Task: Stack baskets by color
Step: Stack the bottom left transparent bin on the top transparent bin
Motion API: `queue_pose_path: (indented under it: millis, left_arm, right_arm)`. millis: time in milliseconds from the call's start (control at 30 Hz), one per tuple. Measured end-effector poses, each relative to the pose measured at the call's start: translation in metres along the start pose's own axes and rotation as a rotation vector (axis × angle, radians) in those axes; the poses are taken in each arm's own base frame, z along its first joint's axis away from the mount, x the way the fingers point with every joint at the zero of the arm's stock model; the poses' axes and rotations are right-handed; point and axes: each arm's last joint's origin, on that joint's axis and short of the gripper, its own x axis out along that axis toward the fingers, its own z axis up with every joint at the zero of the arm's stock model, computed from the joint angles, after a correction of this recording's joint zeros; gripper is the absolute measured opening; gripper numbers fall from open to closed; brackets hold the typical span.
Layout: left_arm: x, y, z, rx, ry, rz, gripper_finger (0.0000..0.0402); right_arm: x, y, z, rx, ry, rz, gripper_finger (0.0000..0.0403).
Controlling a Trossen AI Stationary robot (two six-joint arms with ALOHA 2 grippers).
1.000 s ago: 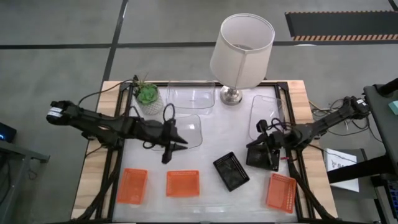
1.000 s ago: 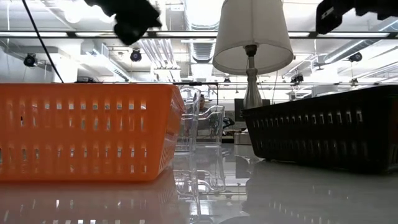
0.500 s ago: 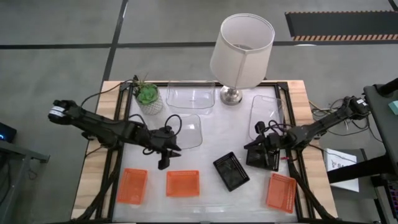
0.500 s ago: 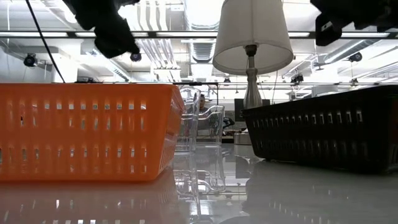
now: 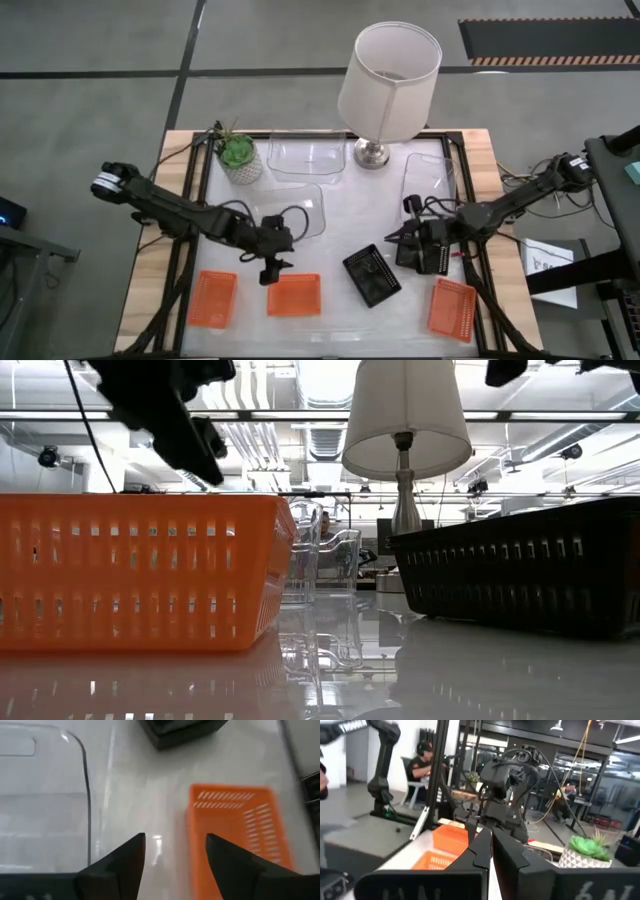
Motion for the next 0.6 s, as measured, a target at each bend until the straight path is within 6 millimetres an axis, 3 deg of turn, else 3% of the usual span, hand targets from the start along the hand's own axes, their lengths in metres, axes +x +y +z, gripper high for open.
queue_pose_path:
  millis: [167, 600]
  left_arm:
    - [0.012, 0.008, -0.008, 0.043, 0.021, 0.267, 0.0166]
    - [-0.006, 0.004, 0.007, 0.023, 0.050, 0.149, 0.0146]
  right_arm:
    - [0.012, 0.001, 0.004, -0.095, 0.006, 0.001, 0.0009]
    - [0.005, -0.001, 0.008, -0.122, 0.015, 0.004, 0.0009]
